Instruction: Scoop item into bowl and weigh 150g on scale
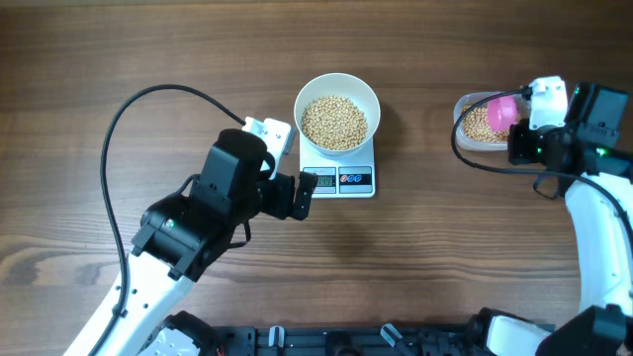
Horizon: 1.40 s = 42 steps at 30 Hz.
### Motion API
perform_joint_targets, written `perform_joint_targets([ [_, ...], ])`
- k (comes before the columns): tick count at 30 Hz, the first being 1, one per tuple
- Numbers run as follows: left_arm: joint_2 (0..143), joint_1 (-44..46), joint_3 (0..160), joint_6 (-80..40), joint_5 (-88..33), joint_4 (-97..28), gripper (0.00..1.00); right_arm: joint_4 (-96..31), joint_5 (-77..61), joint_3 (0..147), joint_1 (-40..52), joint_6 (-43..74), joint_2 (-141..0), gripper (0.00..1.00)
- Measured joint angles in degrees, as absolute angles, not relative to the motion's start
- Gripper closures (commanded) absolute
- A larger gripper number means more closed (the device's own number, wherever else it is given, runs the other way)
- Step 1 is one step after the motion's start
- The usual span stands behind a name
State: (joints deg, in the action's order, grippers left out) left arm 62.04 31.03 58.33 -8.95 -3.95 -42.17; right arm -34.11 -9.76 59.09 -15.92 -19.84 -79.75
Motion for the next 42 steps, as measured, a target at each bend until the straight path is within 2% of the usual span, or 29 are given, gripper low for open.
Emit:
perform_joint_targets([
  [16,62.04,31.03,58.33,-8.95,-3.95,-42.15,0.00,-34.70,-13.32,59.09,-11.88,-19.86,-85.30,0.96],
  [27,62.04,31.03,58.33,-8.95,-3.95,-42.15,0.00,-33.43,-5.72,59.09,-11.77,-19.92,-82.74,0.96],
  [42,62.04,31.03,58.33,-8.97,-3.95,-42.17,0.00,-33.56,-5.50,59.09,-11.77,-20.88,-81.62,0.96],
])
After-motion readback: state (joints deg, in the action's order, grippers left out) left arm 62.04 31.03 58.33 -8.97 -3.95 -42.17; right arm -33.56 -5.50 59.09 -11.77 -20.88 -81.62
